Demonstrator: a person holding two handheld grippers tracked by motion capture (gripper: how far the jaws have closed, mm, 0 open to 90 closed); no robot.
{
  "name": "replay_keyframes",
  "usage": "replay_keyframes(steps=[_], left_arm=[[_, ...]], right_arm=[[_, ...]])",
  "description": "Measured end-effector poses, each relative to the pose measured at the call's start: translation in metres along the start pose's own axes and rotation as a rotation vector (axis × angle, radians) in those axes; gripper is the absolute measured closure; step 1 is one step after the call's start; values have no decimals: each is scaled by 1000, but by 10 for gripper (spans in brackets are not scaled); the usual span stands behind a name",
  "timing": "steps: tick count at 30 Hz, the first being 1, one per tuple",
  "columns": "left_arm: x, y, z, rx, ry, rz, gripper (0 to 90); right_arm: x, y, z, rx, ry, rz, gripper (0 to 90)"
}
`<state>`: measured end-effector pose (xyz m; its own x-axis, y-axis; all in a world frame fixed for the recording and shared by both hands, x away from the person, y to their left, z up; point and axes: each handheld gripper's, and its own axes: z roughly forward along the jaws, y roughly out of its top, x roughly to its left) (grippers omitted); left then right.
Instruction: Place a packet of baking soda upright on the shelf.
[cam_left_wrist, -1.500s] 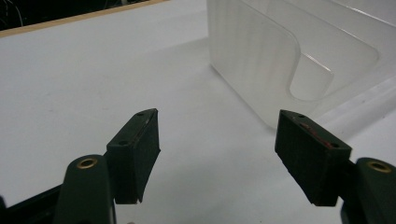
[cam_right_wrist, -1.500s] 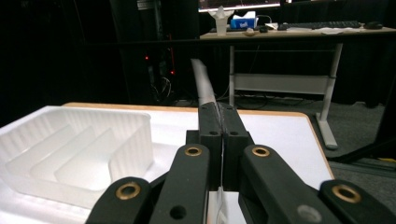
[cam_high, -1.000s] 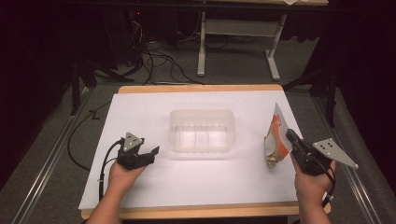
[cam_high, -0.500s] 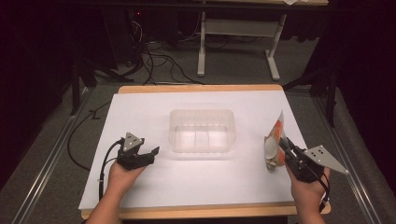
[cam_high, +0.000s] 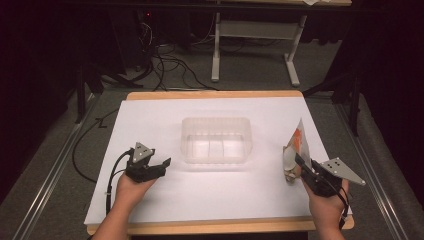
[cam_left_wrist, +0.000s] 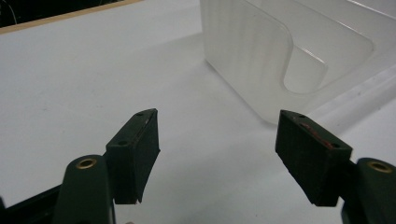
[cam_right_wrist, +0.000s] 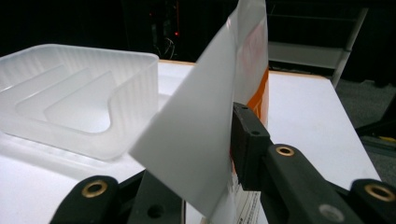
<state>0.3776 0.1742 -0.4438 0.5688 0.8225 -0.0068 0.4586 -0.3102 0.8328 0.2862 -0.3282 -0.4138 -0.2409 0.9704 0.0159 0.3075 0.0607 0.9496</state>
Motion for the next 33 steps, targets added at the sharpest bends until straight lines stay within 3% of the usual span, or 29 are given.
replay_keyframes(steps=[3, 7, 16, 33], left_arm=[[0, 0, 0, 2, -2, 1, 307], [-1, 0, 1, 0, -1, 3, 307], [-1, 0, 0, -3, 1, 6, 307], [-3, 1, 1, -12, -5, 18, 308]], right_arm=[[-1, -1, 1, 11, 5, 8, 795], [-1, 0, 2, 16, 2, -9, 897], [-11, 7, 0, 20, -66, -16, 900], [-14, 18, -10, -24, -74, -46, 900]])
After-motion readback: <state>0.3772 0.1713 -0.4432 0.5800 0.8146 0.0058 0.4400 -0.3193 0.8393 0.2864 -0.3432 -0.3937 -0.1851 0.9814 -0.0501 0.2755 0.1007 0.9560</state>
